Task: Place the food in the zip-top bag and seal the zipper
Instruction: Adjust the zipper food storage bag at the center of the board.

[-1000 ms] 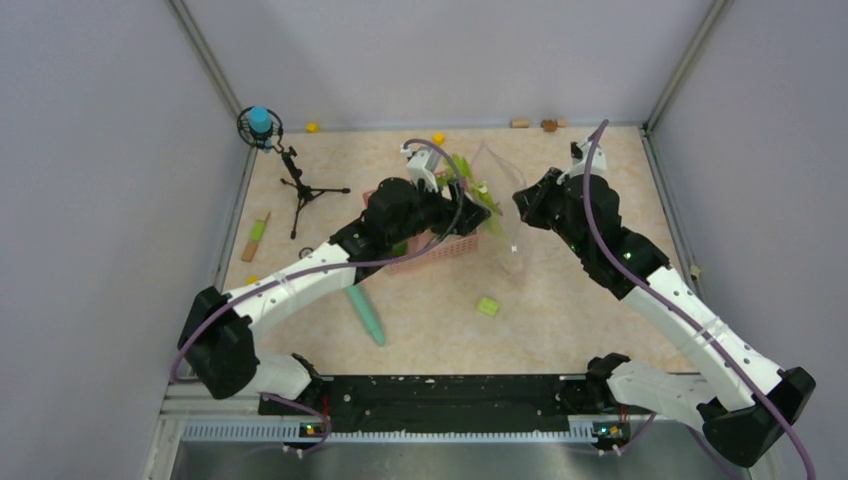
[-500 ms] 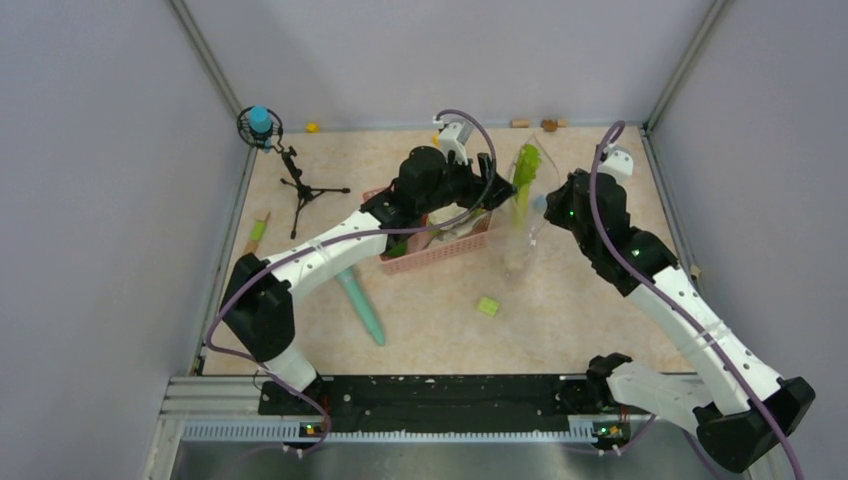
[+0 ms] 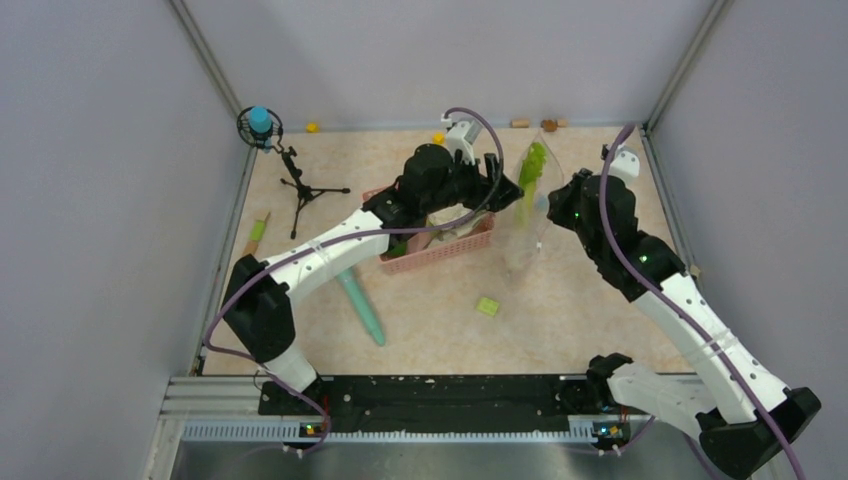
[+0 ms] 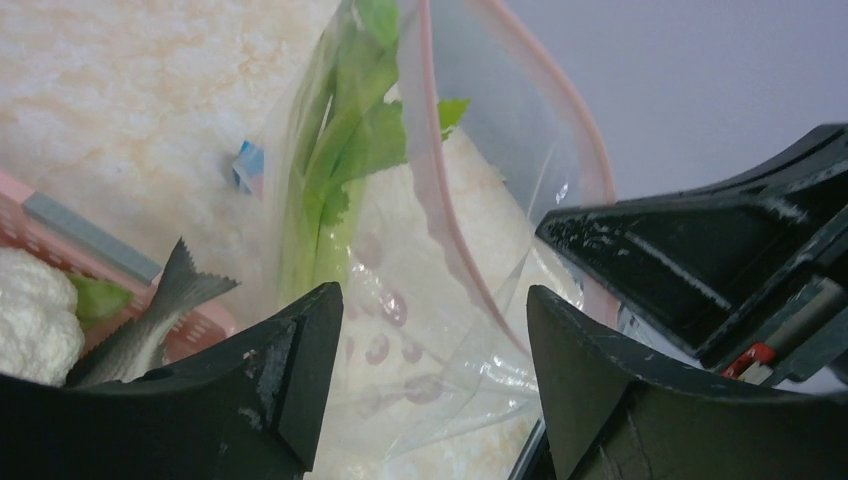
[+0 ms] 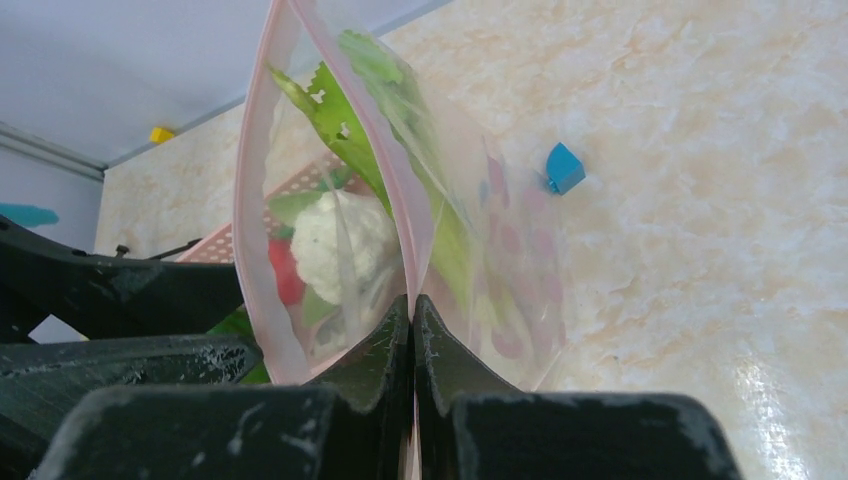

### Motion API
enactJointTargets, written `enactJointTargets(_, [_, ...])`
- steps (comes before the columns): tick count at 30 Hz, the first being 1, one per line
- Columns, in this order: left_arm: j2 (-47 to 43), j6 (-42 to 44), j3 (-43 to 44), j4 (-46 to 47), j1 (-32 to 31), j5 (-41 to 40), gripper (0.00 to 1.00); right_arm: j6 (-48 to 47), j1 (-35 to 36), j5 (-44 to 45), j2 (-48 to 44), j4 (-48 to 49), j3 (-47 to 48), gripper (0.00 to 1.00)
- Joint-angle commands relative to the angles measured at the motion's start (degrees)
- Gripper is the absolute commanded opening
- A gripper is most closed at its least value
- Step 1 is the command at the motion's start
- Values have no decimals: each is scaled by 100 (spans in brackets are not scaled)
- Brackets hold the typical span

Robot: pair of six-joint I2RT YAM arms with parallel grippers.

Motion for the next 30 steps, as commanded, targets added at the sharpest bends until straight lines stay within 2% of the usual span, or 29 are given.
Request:
enactJointTargets(1, [253,115,752,-251,-108,-310,72,-192,-51,-183,-213,395,80,0])
enactJointTargets(10, [1062,973,2245,-1855,-609,-1905,69,-499,-56,-264,-347,634,63,0])
enactJointTargets(13, [1098,1042,2358,-2089,-737,-2209,54,-551,-55,-160,-357,629,33,0])
enactJointTargets(17, [849,1134,2179,-1913,-893,-2324,28,-558,-60,345,-285,323,154,0])
enactJointTargets(20, [797,1310,2264,-1790,-1005,-2126,10,-633,-56,1032,-247,74,347,0])
enactJointTargets(21, [850,1298,2375,-1790,-1013,-1978,1,-686,-64,1377,-236,-6,466,0])
enactJointTargets(26, [1307,1065,3304,-1903,-1025,-1451,0,-1055,-52,2939,-298,-226,974,0])
enactJointTargets(30, [1477,848,3492,-1684,-1033,-1056,0,-1338,-54,3214,-448,-156,1035,0])
